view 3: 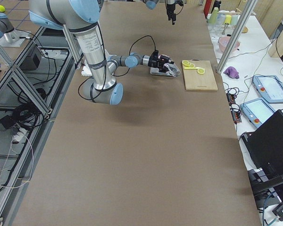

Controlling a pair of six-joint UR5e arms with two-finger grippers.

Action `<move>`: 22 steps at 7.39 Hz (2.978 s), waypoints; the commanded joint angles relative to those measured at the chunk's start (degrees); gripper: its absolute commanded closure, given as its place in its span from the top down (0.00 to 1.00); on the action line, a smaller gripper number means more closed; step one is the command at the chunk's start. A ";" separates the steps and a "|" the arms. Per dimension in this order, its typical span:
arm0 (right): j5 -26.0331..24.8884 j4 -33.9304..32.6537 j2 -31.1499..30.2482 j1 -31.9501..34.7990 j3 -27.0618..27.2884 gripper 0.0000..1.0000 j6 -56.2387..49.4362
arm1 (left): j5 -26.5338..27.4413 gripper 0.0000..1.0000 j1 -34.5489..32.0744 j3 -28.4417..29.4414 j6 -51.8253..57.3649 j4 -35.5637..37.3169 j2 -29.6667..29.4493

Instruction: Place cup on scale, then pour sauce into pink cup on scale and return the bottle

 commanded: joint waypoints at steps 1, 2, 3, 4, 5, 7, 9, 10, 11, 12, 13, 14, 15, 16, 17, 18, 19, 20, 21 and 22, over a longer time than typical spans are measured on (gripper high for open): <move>-0.67 0.01 0.03 0.02 -0.15 0.00 0.03 | -0.20 0.99 -0.18 0.14 0.02 -0.04 0.00; -1.20 0.01 -0.06 0.11 -0.15 0.00 0.03 | -0.20 0.99 -0.18 0.14 0.02 -0.04 0.00; -1.46 0.10 -0.23 0.11 -0.15 0.00 0.03 | -0.20 0.99 -0.18 0.14 0.02 -0.04 0.00; -2.60 0.10 -0.49 0.11 -0.07 0.00 0.12 | -0.20 0.99 -0.18 0.14 0.02 0.04 0.00; -2.78 0.10 -0.58 0.11 -0.06 0.00 0.12 | -0.20 0.99 -0.18 0.23 0.02 -0.04 0.00; -3.92 0.19 -0.94 0.11 -0.06 0.00 0.21 | -0.20 0.99 -0.18 0.32 0.11 -0.04 0.00; -4.54 0.19 -1.11 0.02 -0.06 0.00 0.29 | -0.20 0.99 -0.18 0.67 0.02 -0.65 0.00; -4.54 0.19 -1.11 0.02 0.02 0.00 0.29 | -0.28 0.99 -0.27 0.58 0.11 -0.75 0.69; -5.06 0.19 -1.20 0.02 0.02 0.00 0.21 | -0.28 0.99 -0.27 0.67 0.02 -1.44 0.79; -5.94 0.19 -1.37 0.02 0.02 0.00 0.21 | -0.28 0.99 -0.27 0.67 0.02 -1.62 0.79; -6.82 0.19 -1.38 0.02 0.02 0.00 0.21 | -0.28 0.99 -0.27 0.67 0.02 -1.63 0.79; -7.18 0.19 -1.38 0.02 0.11 0.00 0.21 | -0.28 0.99 -0.27 0.93 0.02 -1.63 0.79; -7.35 0.19 -1.46 0.02 0.37 0.00 0.21 | -0.54 0.99 -0.27 1.11 0.11 -1.63 0.79; -7.62 0.19 -1.46 0.02 0.46 0.00 0.21 | -0.55 0.99 -0.27 1.11 0.11 -1.63 0.88; -7.71 0.19 -1.46 0.11 0.64 0.00 0.21 | -0.55 0.99 -0.27 1.11 0.11 -1.80 1.23; -8.58 0.27 -1.64 0.02 0.55 0.00 0.21 | -0.63 0.99 -0.27 1.11 0.02 -3.19 1.66; -9.72 0.27 -1.90 0.02 0.64 0.00 0.21 | -0.63 0.99 -0.27 1.11 0.02 -3.29 1.93; -10.77 0.27 -1.90 0.02 0.73 0.00 0.21 | -0.63 0.99 -0.27 1.11 0.02 -3.30 1.93; -12.00 0.27 -1.99 0.02 0.73 0.00 0.21 | -0.63 0.99 -0.27 1.11 0.02 -3.30 1.93; -13.41 0.36 -2.08 0.02 0.73 0.00 0.21 | -0.63 0.99 -0.27 1.11 0.02 -3.30 1.93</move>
